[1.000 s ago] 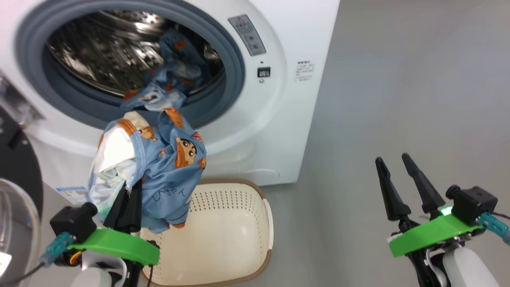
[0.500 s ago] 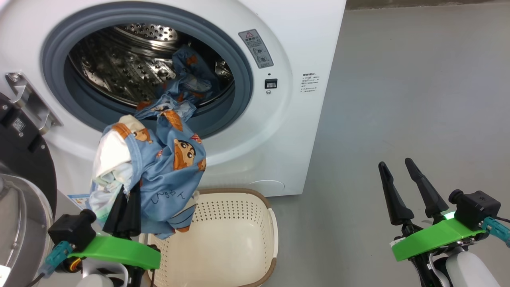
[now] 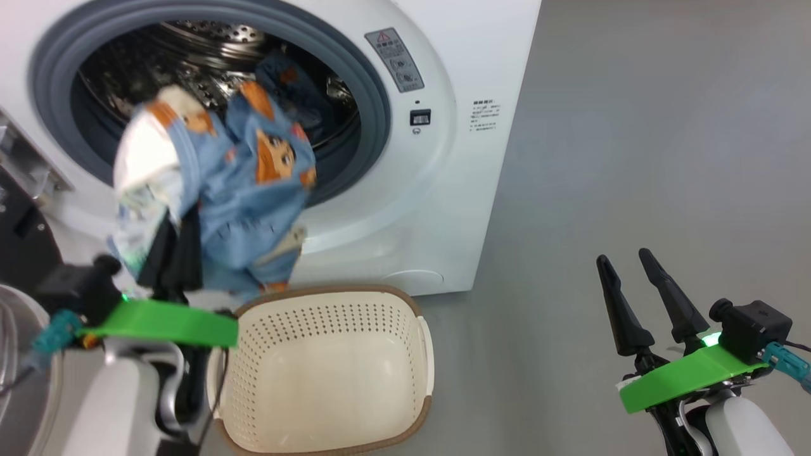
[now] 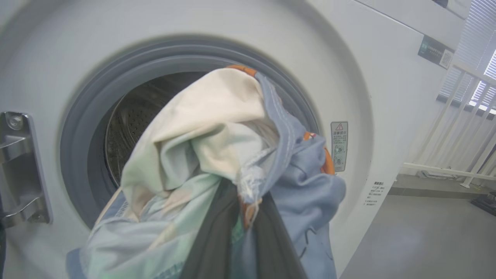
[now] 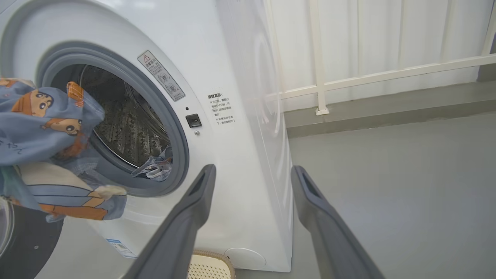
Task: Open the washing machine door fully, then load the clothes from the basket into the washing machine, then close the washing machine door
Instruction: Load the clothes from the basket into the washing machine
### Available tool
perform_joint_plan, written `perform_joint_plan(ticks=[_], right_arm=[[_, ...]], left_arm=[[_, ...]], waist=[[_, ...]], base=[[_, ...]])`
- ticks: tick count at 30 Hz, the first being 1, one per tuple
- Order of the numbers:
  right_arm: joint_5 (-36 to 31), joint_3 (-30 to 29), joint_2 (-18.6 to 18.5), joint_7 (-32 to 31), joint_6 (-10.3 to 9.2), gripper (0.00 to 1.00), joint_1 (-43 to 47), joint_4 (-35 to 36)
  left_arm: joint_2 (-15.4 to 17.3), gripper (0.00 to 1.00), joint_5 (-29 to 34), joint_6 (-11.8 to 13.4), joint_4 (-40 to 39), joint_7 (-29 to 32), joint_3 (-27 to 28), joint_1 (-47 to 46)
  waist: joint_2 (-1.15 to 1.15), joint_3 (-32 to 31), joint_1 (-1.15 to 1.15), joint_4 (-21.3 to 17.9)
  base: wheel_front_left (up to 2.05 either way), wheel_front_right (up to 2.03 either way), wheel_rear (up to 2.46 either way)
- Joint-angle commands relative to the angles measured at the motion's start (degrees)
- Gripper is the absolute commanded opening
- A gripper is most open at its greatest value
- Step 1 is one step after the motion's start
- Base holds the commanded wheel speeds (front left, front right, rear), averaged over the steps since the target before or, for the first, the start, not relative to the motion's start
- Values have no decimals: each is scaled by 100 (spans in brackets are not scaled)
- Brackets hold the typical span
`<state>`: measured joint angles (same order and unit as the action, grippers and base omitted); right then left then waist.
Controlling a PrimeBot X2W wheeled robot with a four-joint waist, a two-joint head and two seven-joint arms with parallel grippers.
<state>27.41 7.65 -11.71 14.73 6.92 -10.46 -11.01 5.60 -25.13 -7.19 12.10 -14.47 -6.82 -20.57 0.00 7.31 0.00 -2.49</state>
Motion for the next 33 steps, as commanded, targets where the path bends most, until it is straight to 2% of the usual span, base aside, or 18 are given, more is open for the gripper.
perform_joint_plan(ticks=[1, 9, 25, 33], right_arm=[[11, 135, -25, 27, 57, 100, -164, 183], [-54, 151, 89, 27, 57, 100, -359, 257], [-237, 231, 421, 27, 57, 100, -992, 475], [-261, 255, 594, 27, 57, 100, -1119, 549]], left_arm=[[171, 0, 49, -19, -123, -52, 293, -452], [267, 0, 97, -25, 493, -52, 515, -1269], [880, 0, 142, -29, 3263, -52, 111, -3838], [1240, 0, 371, -29, 4027, -52, 63, -4996]], waist=[[0, 229, 0, -130], [0, 899, 0, -414], [0, 2535, 0, -1084], [0, 3129, 0, -1516]], base=[[0, 0, 0], [0, 0, 0], [0, 0, 0], [0, 0, 0]])
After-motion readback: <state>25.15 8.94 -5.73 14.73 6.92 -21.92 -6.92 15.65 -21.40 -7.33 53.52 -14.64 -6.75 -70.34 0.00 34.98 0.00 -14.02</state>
